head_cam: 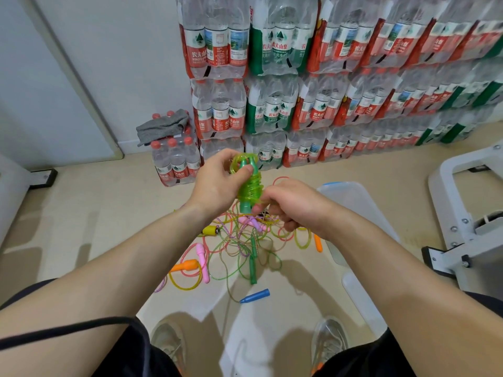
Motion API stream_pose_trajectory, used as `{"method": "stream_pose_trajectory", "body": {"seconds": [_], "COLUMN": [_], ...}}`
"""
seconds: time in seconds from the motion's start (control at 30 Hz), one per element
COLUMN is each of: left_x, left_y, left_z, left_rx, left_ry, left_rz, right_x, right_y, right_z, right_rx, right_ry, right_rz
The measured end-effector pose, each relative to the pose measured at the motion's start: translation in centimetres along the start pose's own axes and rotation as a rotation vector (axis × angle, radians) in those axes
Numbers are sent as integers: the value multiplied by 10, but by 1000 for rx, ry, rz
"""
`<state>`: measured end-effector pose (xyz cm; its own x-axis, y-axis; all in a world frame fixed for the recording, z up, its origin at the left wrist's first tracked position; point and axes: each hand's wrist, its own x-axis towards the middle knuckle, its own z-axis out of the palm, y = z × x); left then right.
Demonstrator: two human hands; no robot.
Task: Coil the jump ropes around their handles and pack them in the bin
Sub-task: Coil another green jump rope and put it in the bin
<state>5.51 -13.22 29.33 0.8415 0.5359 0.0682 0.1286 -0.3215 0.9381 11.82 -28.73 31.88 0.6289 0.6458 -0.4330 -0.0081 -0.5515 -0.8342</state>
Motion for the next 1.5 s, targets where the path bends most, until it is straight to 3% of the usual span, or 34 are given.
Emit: {"method": "stream_pose_trajectory", "body": {"seconds": [0.1, 0.17, 0.33, 0.6, 0.7, 0.93, 1.0, 1.2, 1.4, 1.5], "left_x": [1, 0, -3, -7, -8, -17, -17, -19, -21, -21], "left_y": [1, 2, 1, 6, 8, 14, 14, 17, 19, 20], "left_z": [-1, 1, 6, 5, 5, 9, 11, 12, 16, 14], "left_rx": [152, 216, 181, -49, -133, -213, -196, -98, 3, -62], "left_ry": [24, 19, 24, -100, -140, -148, -140, -139, -33, -40], "left_rz": [62, 81, 3, -91, -111, -123, -149, -179, -104, -113], "right_x": [1, 0, -9, -9, -8, 3, 4, 6, 11, 11], "right_y": [1, 0, 0, 0, 2, 3, 3, 1, -1, 1], "right_z": [-6, -9, -18, -24, -15, -5, -2, 0, 2, 2], "right_rx": [-51, 48, 424, 866, 841, 410, 401, 549, 817, 723], "right_ry": [140, 137, -256, -444, -345, 232, 332, 358, 352, 354], "right_rz": [-71, -91, -65, -87, -221, -357, -367, -414, -314, -326]}}
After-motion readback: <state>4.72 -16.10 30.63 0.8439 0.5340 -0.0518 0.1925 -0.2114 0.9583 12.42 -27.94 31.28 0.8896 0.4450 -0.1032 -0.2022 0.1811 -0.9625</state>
